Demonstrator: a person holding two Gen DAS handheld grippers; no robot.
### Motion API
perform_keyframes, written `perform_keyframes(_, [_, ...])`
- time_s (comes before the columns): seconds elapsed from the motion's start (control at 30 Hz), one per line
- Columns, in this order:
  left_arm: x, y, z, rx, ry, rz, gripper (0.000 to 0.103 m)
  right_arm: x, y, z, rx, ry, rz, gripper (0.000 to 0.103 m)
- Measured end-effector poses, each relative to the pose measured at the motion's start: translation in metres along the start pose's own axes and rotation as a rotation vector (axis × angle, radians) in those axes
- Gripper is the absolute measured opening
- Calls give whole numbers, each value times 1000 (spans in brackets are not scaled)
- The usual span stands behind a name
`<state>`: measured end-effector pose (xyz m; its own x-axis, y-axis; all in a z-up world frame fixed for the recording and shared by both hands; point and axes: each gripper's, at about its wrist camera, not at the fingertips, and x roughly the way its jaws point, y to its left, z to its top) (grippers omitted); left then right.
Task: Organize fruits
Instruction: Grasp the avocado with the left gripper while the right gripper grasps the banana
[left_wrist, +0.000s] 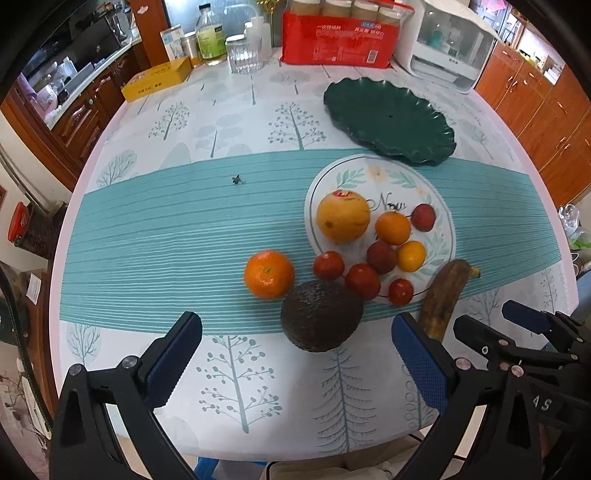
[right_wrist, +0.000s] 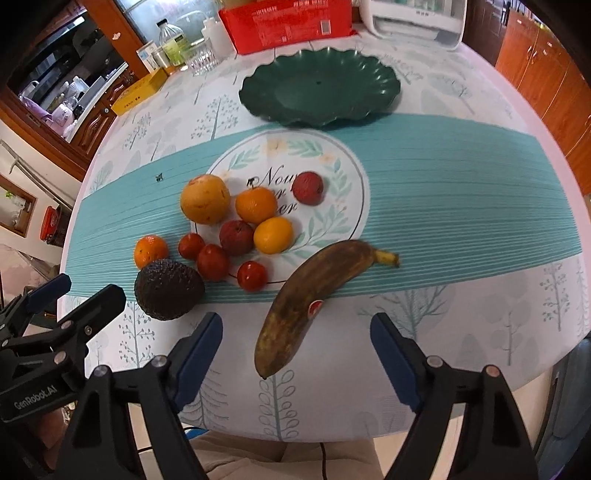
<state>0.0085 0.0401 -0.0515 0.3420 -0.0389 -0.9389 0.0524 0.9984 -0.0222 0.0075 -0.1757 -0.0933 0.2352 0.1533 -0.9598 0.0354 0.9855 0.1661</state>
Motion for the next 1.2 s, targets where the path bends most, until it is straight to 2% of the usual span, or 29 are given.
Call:
perform_keyframes(0.13, [10, 19, 0, -20, 36, -25, 102, 12, -3, 3, 29, 41, 16, 82])
perform_keyframes(0.3, [22, 32, -3, 6, 77, -39, 102, 28, -6, 5, 55, 77, 27, 81])
perform_keyframes(0.67, [50, 28, -10, 42, 131, -101, 102, 52, -10, 13, 87, 119, 27, 73])
perform_keyframes(0.87, [66, 20, -6, 66, 148, -108, 102, 67, -17, 14, 118, 150, 24, 60])
perform_keyframes(1.03, [80, 12, -2, 79, 173, -147, 97, 67, -16, 17, 99, 130, 35, 54])
perform_keyframes(1.1, [85, 9, 0, 82, 182, -161, 96, 67, -14, 17, 82, 132, 52, 46])
perform_keyframes(1.2, [92, 5, 3, 85, 197, -170, 95, 67, -13, 18, 66, 134, 50, 46])
